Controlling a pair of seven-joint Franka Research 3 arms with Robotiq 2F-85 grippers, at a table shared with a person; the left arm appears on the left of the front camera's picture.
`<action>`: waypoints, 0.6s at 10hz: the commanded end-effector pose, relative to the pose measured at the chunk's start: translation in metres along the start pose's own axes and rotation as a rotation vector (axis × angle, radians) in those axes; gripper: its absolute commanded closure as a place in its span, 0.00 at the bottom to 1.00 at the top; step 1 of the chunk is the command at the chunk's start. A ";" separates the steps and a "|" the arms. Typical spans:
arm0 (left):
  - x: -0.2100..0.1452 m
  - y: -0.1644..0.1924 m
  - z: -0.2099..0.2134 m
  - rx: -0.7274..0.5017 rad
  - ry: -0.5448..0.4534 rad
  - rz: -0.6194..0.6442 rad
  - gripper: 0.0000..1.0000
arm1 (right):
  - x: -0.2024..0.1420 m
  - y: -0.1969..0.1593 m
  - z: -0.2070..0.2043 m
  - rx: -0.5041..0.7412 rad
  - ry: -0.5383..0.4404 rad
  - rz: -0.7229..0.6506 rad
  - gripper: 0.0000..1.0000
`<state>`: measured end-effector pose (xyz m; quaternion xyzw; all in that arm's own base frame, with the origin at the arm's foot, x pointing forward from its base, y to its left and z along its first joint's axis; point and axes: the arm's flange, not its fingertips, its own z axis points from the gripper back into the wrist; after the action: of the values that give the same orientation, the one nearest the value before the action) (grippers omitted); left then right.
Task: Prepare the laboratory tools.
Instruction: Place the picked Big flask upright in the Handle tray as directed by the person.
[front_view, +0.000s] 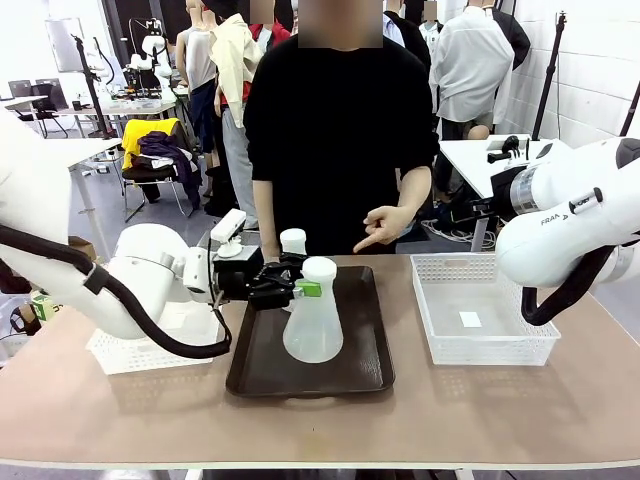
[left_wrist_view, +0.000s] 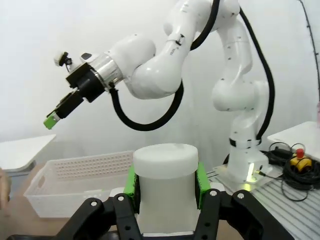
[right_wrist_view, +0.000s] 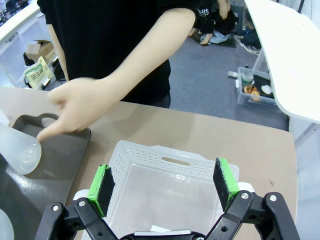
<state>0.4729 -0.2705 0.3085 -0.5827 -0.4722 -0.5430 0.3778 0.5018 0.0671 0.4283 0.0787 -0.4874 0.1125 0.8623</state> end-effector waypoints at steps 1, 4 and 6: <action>0.000 0.012 -0.005 0.053 0.006 -0.089 1.00 | -0.001 0.000 0.000 -0.001 -0.030 0.003 0.00; -0.009 0.027 0.002 0.117 0.019 -0.061 1.00 | -0.001 0.000 0.000 -0.001 -0.030 0.003 0.00; -0.021 0.034 0.009 0.154 0.039 -0.023 1.00 | -0.001 0.000 0.000 -0.001 -0.030 0.003 0.00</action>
<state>0.4998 -0.2691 0.2901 -0.5362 -0.5081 -0.5346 0.4105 0.5018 0.0671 0.4283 0.0787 -0.4874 0.1125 0.8623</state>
